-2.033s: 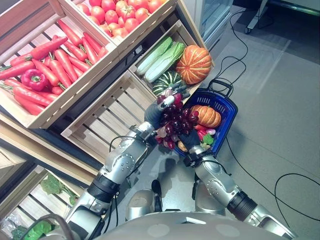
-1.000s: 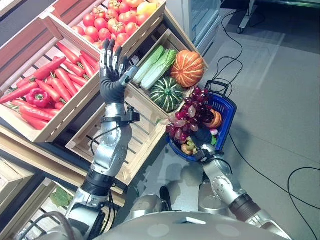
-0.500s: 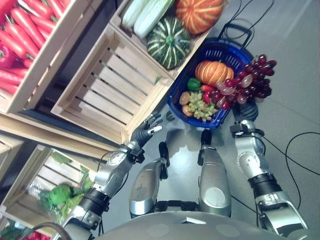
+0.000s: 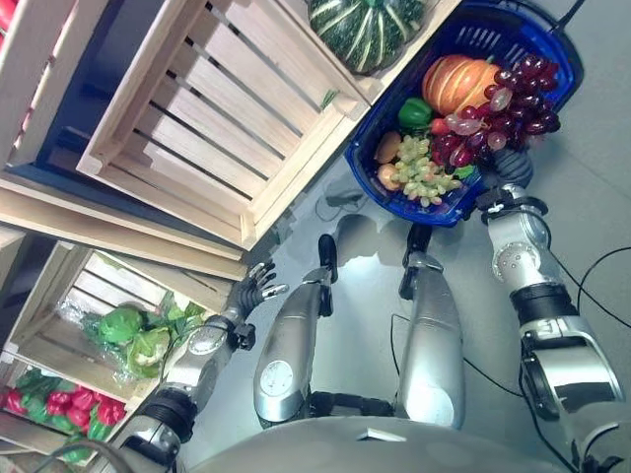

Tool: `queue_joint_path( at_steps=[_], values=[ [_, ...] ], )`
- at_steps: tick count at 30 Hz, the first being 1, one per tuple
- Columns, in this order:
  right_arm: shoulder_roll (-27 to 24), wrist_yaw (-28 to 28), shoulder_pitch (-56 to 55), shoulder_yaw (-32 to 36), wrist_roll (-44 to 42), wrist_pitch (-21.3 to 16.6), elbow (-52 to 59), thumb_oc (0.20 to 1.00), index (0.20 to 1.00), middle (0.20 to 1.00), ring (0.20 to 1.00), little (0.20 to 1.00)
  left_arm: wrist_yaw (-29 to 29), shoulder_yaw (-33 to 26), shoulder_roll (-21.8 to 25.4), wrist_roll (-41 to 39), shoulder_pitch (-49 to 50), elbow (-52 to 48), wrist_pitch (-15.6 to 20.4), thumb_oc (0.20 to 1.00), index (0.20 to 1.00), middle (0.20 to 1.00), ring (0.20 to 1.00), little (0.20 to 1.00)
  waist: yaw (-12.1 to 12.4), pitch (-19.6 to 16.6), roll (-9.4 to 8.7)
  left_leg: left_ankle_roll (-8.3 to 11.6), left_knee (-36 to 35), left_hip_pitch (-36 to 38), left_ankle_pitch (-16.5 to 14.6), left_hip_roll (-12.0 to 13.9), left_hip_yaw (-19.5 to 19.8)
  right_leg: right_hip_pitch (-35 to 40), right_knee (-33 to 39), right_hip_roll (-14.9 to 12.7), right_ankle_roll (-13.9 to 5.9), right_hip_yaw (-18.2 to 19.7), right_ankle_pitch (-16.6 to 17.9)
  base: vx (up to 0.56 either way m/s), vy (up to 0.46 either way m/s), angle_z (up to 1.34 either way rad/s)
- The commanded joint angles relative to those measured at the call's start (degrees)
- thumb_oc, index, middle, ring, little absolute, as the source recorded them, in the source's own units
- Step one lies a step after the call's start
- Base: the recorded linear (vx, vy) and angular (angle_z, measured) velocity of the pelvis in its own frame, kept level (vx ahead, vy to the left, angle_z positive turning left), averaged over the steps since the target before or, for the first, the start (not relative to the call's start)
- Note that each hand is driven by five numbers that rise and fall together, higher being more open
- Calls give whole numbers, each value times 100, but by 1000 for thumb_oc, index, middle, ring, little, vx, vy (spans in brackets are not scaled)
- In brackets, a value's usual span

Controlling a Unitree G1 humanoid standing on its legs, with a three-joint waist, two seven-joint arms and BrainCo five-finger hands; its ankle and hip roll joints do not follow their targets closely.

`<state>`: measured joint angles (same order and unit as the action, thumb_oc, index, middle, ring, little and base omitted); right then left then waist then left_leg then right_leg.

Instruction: Pick up fruits and vegetables into the basket

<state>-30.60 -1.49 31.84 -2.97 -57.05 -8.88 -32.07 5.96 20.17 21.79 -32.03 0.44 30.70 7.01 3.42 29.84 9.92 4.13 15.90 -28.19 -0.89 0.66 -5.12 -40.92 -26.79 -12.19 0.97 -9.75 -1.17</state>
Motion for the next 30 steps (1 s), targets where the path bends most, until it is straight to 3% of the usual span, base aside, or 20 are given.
queue_joint_path(
  at_steps=[1,6,11,20,26,27,28,30],
  values=[
    [-445,27,264,143,174,97,206,200,200,200,200,200,93,-103,119,116,606,2,159,1000,1000,1000,1000,1000,4,-5,425,-126,299,-578,-128,-23,-181,-57,-924,78,-294,-143,-1144,-27,0,12],
    [-643,228,615,83,155,546,-206,200,200,200,200,200,126,-168,52,387,744,376,82,1000,1000,1000,1000,1000,119,-5,499,-145,421,-1004,-123,-34,-189,-482,-1072,71,-248,-146,-1169,-27,7,6],
    [-841,430,1056,-3,-139,1037,-1020,200,200,200,200,200,112,-84,21,516,786,556,338,1000,1000,1000,1000,1000,265,-5,623,-197,577,-1526,-115,-44,-151,-1026,-1269,35,-217,-132,-1192,-35,2,10],
    [-1002,450,1432,38,-310,1285,-2013,200,200,200,200,200,-65,18,62,449,660,310,497,1000,1000,1000,1000,1000,379,-5,808,-224,653,-1884,-98,-81,-98,-1447,-1427,-57,-224,-75,-1230,-18,2,4],
    [-1043,392,1414,225,-517,1141,-2371,200,200,200,200,200,-196,73,75,525,643,212,511,1000,1000,1000,1000,1000,393,-5,845,-229,606,-1960,-80,-100,-65,-1542,-1418,-29,-223,-60,-1216,0,0,0],
    [-1042,406,1413,228,-505,1122,-2371,241,241,241,241,241,-202,74,74,529,642,210,505,1000,1000,1000,1000,1000,393,-5,845,-231,602,-1957,-79,-100,-64,-1540,-1412,-25,-222,-59,-1214,-16,-35,2],
    [-1040,545,1371,247,-388,858,-2361,1000,1000,1000,1000,1000,-218,81,76,557,640,215,438,1000,1000,1000,1000,1000,387,-5,834,-234,589,-1943,-85,-109,-52,-1523,-1382,-4,-222,-64,-1200,-15,-40,1],
    [-1010,633,1311,269,-135,542,-2292,1000,1000,1000,1000,1000,-194,86,72,597,657,248,480,1000,1000,1000,1000,1000,369,-5,805,-230,587,-1909,-98,-111,-43,-1472,-1334,19,-227,-75,-1178,-8,-20,0]
  ],
)
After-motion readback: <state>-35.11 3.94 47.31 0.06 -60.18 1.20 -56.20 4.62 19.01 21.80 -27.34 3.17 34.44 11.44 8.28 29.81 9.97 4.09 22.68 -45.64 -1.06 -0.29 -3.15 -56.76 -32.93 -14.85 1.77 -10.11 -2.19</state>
